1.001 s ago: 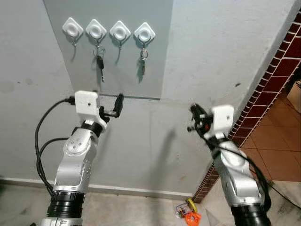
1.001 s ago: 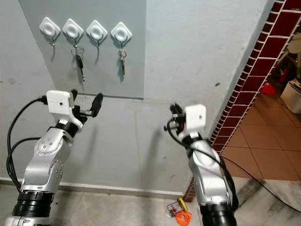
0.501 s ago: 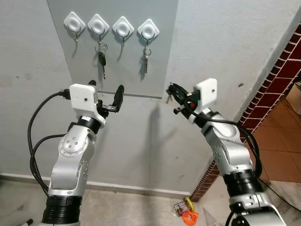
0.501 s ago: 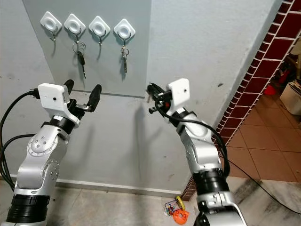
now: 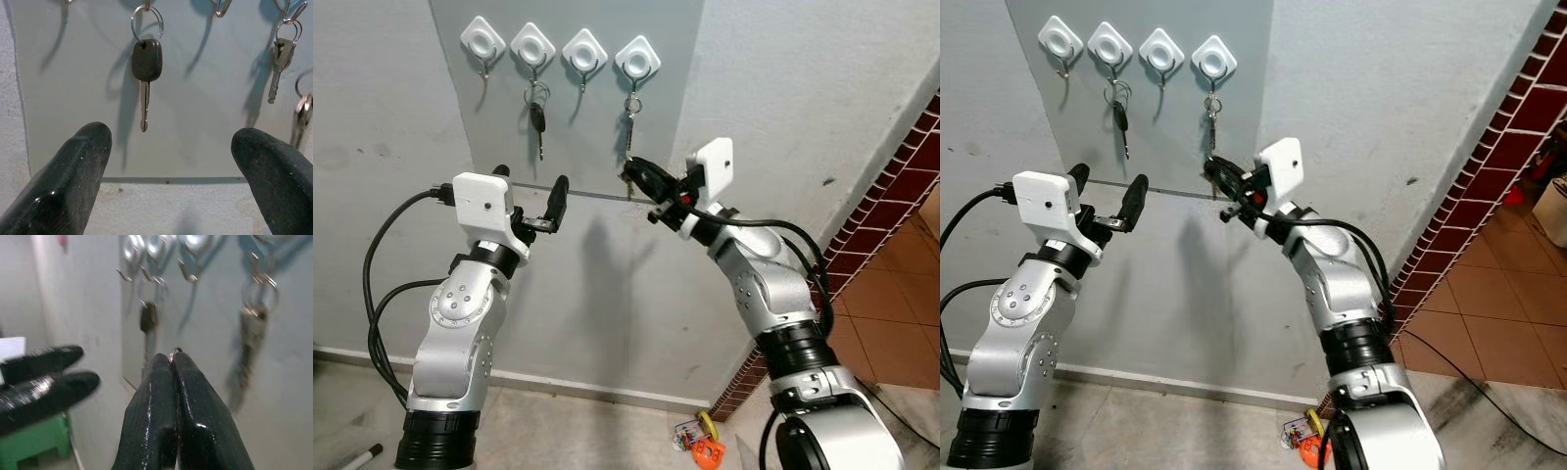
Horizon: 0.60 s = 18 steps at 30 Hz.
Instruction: Hang keys on a hook
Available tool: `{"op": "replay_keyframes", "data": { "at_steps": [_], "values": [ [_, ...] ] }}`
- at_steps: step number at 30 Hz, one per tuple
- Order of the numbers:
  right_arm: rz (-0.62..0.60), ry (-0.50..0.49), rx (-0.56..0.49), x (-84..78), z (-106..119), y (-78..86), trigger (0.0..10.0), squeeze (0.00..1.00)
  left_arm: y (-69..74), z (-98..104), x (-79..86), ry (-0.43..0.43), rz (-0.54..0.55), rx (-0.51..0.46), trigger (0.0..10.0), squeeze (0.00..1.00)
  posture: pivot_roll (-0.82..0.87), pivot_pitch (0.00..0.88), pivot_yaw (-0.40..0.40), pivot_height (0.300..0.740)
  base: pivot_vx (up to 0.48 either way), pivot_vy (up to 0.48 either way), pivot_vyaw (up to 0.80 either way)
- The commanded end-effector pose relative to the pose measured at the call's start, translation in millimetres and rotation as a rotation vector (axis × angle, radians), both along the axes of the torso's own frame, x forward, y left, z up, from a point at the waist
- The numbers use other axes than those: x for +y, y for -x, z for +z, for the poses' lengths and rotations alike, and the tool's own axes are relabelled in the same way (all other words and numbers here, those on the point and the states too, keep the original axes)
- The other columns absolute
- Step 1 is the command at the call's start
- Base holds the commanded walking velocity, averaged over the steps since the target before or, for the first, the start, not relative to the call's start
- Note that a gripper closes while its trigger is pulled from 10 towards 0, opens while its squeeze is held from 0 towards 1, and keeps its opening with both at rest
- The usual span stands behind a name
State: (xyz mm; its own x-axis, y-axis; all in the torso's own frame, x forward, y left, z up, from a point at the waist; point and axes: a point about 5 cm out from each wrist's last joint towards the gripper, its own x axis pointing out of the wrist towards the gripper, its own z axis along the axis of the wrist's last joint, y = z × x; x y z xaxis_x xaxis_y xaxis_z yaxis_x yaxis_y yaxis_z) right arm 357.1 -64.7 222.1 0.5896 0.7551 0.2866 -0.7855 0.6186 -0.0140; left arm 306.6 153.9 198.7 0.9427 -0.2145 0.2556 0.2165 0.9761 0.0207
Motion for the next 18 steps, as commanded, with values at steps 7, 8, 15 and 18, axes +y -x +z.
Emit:
{"op": "replay_keyframes", "data": {
  "at_steps": [7,8,15,18],
  "values": [
    [0.063,-0.082,-0.029,15.3,27,-6.7,10.0,0.0,3.2,10,-7.5,-0.048,-0.033,-0.04,10.0,0.0,0.09,0.0,-0.063,0.74,0.0,0.0,0.0],
    [0.063,-0.082,-0.029,15.3,27,-6.7,10.0,0.0,3.2,10,-7.5,-0.048,-0.033,-0.04,10.0,0.0,0.09,0.0,-0.063,0.74,0.0,0.0,0.0],
    [0.091,-0.093,-0.028,24.1,37,-14.5,10.0,0.0,5.8,13,-11.6,-0.057,-0.052,-0.049,10.0,0.0,0.09,0.0,-0.064,0.74,0.0,0.0,0.0],
    [0.098,-0.091,-0.02,26.7,39,-17.8,10.0,0.0,6.6,13,-10.9,-0.06,-0.05,-0.049,10.0,0.0,0.09,0.0,-0.064,0.74,0.0,0.0,0.0]
  ]
}}
